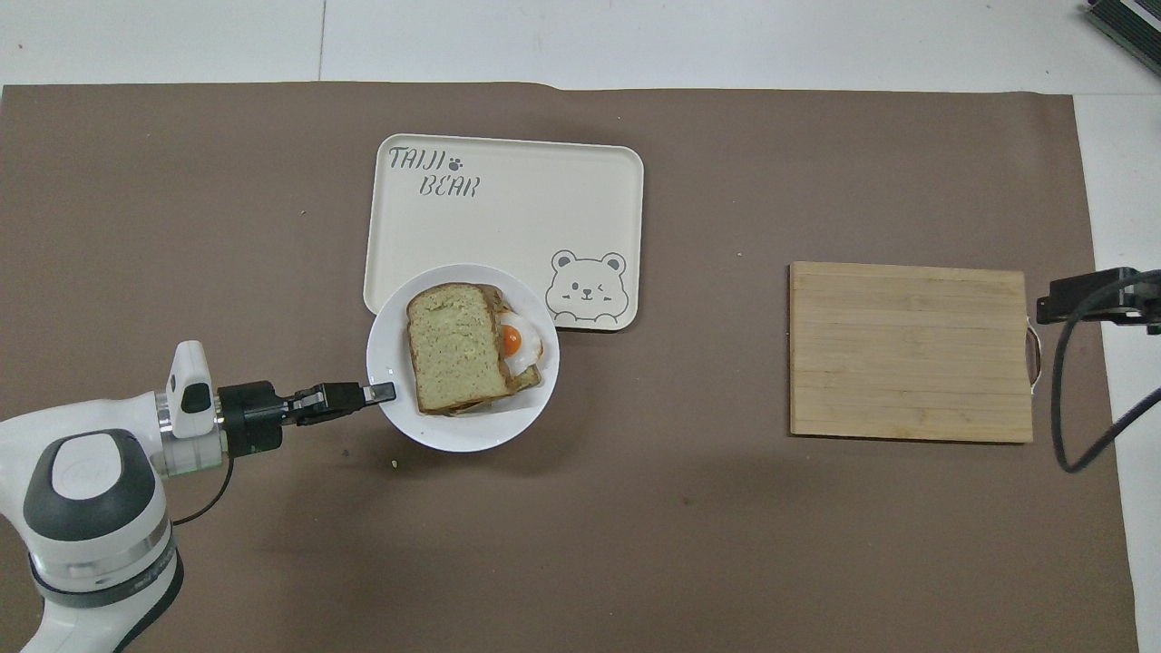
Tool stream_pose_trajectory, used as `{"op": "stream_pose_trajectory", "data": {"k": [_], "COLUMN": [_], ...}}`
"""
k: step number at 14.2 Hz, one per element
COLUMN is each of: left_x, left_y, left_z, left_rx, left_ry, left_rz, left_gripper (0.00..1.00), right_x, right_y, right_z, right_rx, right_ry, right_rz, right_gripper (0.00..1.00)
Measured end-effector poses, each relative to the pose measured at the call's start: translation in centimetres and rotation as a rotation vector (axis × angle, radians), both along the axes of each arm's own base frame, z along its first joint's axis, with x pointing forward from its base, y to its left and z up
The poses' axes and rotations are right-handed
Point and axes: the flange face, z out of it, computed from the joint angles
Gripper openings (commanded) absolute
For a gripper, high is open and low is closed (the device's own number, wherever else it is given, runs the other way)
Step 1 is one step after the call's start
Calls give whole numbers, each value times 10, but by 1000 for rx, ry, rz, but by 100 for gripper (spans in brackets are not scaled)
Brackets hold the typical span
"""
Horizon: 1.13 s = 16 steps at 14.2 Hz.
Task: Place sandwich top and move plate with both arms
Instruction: 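Push the white plate with the left gripper onto the bear tray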
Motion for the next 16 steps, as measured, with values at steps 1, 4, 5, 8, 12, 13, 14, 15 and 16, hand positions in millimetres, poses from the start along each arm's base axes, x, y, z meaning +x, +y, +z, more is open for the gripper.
{"op": "stream_pose_trajectory", "data": {"k": [1,4,5,8,12,13,14,15,16], "left_x": [18,73,90,132,155,158,161,162,162], "left_y": [1,12,15,19,19,16,12,9,8], "left_z": [5,18,23,28,-8,-16,-20,-21,-21], "left_rx": [17,57,71,121,148,154,158,159,160], "left_ry": [8,14,16,30,44,39,35,31,29], "left_rz": [-2,18,24,29,3,-3,-6,-9,-11], "left_gripper": [0,0,0,0,0,0,0,0,0], "right_x": [0,0,0,0,0,0,0,0,0], "right_y": [0,0,0,0,0,0,0,0,0], "right_z": [0,0,0,0,0,0,0,0,0], "right_rx": [0,0,0,0,0,0,0,0,0], "right_ry": [0,0,0,0,0,0,0,0,0], "right_rz": [0,0,0,0,0,0,0,0,0], "right_gripper": [100,100,100,100,100,100,100,100,100]}}
